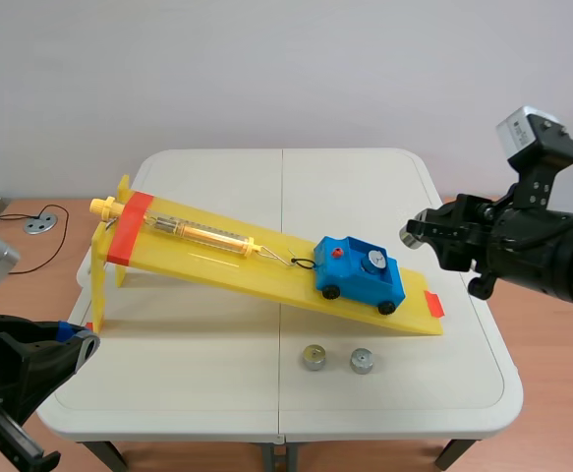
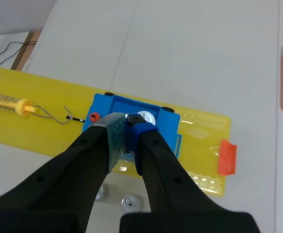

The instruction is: Place the four metal weights on the blue cart on the ramp.

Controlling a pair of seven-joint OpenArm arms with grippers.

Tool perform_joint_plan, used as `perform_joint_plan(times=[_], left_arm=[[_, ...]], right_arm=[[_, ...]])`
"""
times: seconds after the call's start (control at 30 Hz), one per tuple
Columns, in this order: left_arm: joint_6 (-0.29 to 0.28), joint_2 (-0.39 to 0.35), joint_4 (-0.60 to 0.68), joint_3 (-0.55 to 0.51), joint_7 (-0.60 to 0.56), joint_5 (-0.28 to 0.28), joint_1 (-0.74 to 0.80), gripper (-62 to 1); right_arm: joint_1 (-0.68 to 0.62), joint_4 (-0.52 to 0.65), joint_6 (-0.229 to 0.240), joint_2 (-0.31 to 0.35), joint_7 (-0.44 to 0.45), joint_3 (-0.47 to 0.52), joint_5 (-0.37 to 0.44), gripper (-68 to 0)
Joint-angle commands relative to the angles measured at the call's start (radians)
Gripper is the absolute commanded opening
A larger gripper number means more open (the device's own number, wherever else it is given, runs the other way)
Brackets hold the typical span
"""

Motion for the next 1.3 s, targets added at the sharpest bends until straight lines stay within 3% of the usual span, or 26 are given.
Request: perform_joint_plan(times=[0.0,0.53,0.83,1.07,1.27], left_arm=[[-0.018,0.008,0.073,-0.018,-0.096,-0.077,-0.008,-57.1],[-0.018,0.008,0.073,-0.018,-0.096,-0.077,-0.008,-57.1],[-0.018,0.008,0.073,-0.018,-0.096,-0.077,-0.008,-57.1],[-0.018,0.008,0.073,-0.018,-0.096,-0.077,-0.008,-57.1],[-0.018,0.008,0.073,-0.018,-0.096,-0.077,-0.008,-57.1]], right_arm=[[0.105,0.031,0.039,0.004,0.161,-0.006,0.056,-66.9],[0.242,-0.194,0.058,-0.069,0.187,-0.039,0.014,-66.9],[0.249,-0.212,0.057,-0.068,0.192,-0.039,-0.004,-66.8],[0.250,-0.212,0.059,-0.065,0.195,-0.035,-0.008,-46.5],[0.217,-0.161,0.142,-0.044,0.182,0.010,-0.006,-36.7]])
